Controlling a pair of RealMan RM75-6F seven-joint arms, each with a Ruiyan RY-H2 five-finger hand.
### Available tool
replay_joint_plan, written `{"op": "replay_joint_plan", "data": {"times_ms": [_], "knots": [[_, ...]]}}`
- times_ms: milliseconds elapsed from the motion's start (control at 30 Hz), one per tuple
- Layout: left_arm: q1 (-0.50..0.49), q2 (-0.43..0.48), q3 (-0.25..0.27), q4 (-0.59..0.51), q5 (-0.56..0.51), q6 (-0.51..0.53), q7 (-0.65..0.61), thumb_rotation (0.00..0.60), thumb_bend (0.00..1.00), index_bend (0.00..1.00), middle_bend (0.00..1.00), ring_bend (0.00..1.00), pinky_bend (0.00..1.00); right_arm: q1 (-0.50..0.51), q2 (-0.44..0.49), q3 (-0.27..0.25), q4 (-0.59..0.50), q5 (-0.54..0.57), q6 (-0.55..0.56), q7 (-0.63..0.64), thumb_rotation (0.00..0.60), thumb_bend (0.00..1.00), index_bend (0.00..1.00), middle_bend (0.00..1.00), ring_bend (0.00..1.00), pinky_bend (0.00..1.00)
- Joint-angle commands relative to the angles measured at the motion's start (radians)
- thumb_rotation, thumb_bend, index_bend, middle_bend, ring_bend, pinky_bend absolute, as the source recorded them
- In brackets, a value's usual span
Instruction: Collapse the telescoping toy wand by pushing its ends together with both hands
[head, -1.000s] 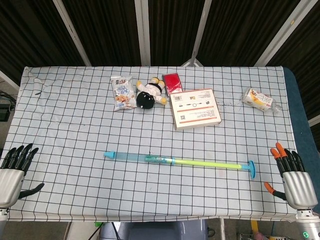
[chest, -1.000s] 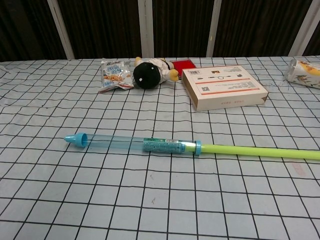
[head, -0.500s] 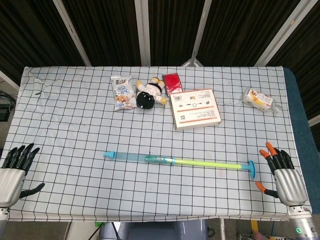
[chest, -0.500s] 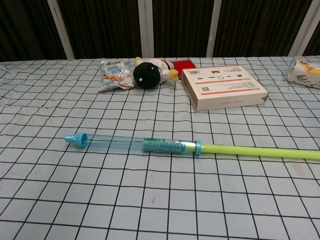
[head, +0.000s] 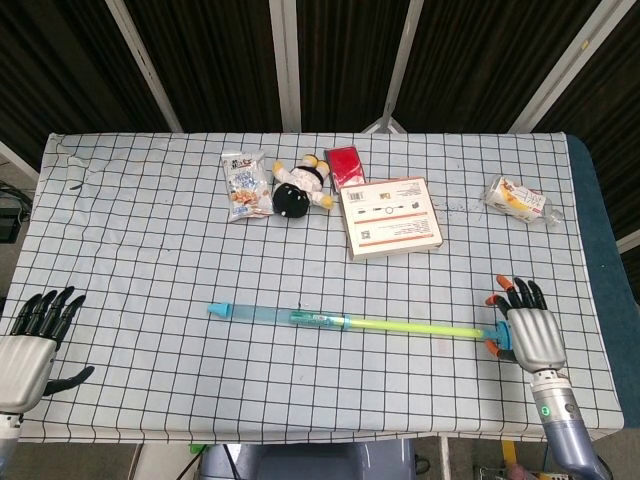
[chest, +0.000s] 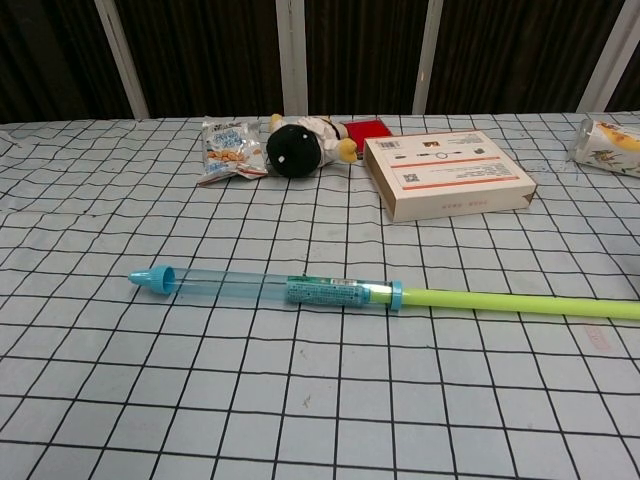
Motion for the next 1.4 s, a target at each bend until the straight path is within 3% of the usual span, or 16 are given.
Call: {"op": "replay_joint_plan", "data": {"times_ms": [33,633,1400], "knots": [[0.000,0.000,-0.002,0.000,-0.004,-0.005,-0.003,0.600,0.13,0.00,0.00,0.00,0.00,0.024,-0.045,0.006,0.044,0.042,-0.033,-0.054,0.600,0.24,0.39,0.17,0.00,0.00],[-0.003,0.004,-0.010,-0.004,-0.004,-0.032,-0.016,0.600,0.13,0.00,0.00,0.00,0.00,0.045,-0.127,-0.001,0.116,0.127,-0.074,-0.131,0.600,0.27,0.49,0.22,0.01,0.00],[0.002,0.005,-0.021,-0.007,-0.004,-0.037,-0.028,0.600,0.13,0.00,0.00,0.00,0.00,0.063,-0.143,-0.008,0.150,0.162,-0.106,-0.142,0.600,0.36,0.54,0.24,0.01,0.00]]}}
